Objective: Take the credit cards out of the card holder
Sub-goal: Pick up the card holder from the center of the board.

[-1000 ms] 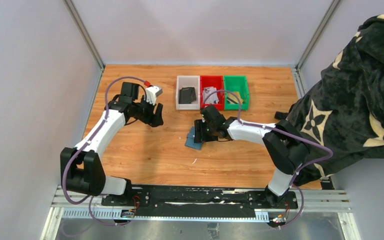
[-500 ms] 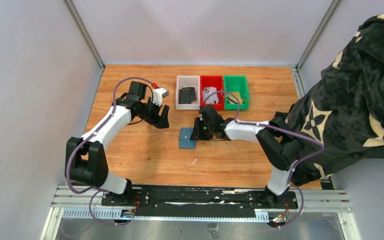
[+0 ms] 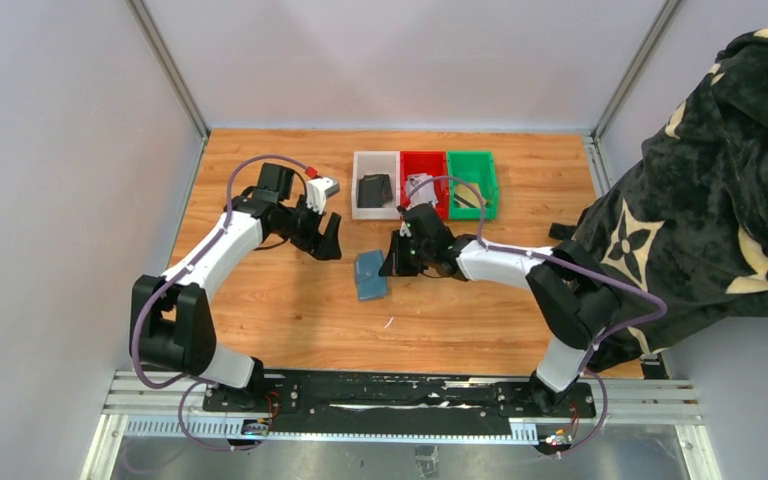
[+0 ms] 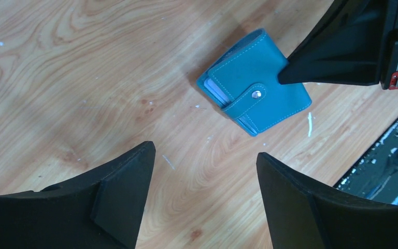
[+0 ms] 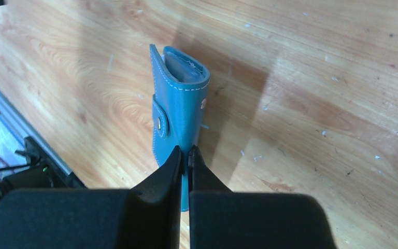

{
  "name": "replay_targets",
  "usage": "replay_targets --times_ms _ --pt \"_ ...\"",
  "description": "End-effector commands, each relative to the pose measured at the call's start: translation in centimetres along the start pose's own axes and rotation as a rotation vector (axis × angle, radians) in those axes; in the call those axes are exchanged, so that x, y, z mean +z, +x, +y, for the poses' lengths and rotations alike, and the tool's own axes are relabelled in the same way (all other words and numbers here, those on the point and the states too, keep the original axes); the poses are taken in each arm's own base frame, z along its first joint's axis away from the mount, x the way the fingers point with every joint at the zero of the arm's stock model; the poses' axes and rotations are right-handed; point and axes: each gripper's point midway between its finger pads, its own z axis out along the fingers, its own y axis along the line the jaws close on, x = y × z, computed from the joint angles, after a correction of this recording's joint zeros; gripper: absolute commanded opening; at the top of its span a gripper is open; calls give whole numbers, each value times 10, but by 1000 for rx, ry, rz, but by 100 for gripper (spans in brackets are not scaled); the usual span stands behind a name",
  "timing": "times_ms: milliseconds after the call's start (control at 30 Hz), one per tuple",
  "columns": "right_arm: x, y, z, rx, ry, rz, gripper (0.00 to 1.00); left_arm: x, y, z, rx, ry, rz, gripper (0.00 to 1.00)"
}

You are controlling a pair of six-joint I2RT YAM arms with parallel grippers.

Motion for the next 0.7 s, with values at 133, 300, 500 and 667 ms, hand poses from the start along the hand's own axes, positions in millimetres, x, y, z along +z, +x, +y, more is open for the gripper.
replay_targets --times_ms 133,300,500,667 --pt "-37 -18 29 -153 -168 -34 0 -14 -9 -36 16 140 -47 90" --pt "-54 -33 46 -159 -224 -95 0 -18 -15 -56 -72 238 -61 100" --pt "-79 -51 69 -116 -321 -191 0 -30 -33 -74 -160 300 -105 99" --pt "-97 -64 87 -102 -376 -236 0 -48 -55 -88 -188 332 -197 96"
